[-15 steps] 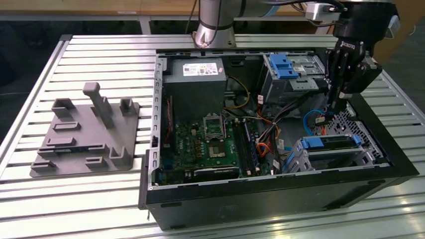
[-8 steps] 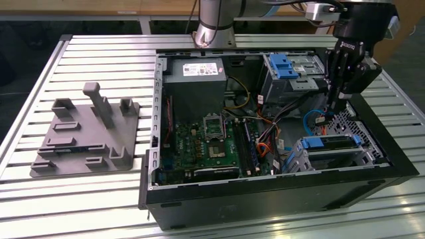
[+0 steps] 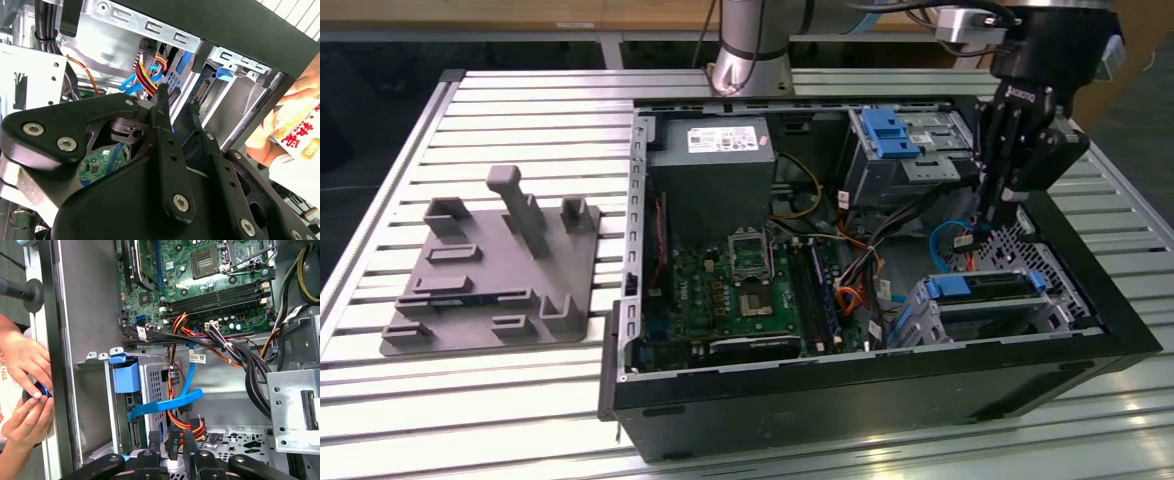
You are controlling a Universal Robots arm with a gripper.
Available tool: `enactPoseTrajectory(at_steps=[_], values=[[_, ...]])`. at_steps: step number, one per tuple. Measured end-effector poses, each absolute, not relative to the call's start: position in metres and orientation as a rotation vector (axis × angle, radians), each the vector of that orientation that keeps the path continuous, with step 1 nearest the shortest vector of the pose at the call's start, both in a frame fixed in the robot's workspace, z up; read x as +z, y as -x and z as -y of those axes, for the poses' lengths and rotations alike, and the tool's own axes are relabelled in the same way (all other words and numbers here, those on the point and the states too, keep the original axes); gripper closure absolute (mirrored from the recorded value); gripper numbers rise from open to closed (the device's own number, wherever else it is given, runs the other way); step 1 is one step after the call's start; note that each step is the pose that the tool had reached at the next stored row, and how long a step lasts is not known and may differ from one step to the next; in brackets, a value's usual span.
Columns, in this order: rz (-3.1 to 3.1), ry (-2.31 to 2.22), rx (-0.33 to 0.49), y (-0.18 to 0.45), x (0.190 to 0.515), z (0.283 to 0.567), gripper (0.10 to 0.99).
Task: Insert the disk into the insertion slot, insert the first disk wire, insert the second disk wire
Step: 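Insert the first disk wire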
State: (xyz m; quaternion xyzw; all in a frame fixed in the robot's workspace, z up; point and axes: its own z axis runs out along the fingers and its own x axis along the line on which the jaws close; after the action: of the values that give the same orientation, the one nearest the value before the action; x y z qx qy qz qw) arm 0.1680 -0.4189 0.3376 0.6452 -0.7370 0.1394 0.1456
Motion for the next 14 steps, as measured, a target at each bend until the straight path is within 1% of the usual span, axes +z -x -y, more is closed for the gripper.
enactPoseTrajectory(at_steps=[14], values=[[2.122,-1.858,0.401,-0.1683,0.3346,0.4209,0.769]])
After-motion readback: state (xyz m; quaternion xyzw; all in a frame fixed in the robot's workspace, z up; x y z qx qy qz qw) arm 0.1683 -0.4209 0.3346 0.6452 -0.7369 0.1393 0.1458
